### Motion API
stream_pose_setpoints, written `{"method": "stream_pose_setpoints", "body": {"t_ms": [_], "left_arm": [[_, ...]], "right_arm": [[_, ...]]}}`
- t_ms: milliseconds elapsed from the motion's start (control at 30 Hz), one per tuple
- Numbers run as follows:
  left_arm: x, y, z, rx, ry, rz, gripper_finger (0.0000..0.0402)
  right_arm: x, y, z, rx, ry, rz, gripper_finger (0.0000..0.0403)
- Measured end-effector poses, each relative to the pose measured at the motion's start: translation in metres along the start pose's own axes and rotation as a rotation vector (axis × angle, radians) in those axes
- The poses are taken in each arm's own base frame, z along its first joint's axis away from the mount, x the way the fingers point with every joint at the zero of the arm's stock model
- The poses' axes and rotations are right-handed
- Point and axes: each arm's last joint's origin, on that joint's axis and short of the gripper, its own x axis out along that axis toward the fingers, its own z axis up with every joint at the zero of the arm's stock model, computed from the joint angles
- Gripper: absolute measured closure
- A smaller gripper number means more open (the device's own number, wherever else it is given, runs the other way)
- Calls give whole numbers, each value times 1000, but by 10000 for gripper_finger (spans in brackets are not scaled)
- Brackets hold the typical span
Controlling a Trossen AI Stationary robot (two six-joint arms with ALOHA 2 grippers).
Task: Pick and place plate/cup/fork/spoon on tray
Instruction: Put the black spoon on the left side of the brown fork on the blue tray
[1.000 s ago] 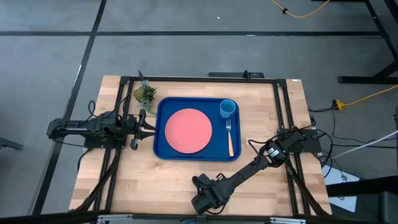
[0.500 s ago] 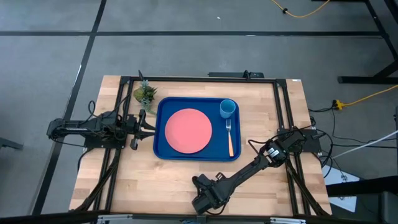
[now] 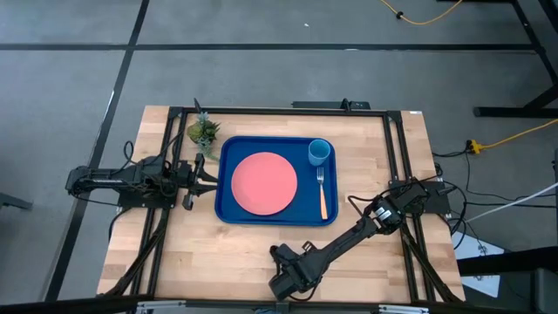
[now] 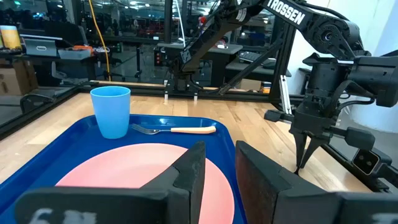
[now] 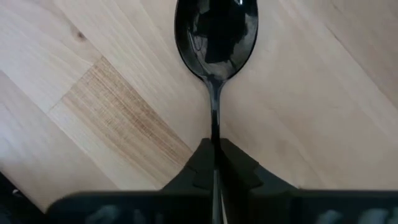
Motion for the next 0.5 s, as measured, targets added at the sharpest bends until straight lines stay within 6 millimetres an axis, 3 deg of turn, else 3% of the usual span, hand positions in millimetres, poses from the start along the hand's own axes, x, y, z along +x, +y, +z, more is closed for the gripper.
{"method": "stream_pose_setpoints", "body": {"t_ms": [500], "left_arm": [[0,0,0,0,0,0,321]], "right_arm": [[0,1,1,6,-57,4,396]]}}
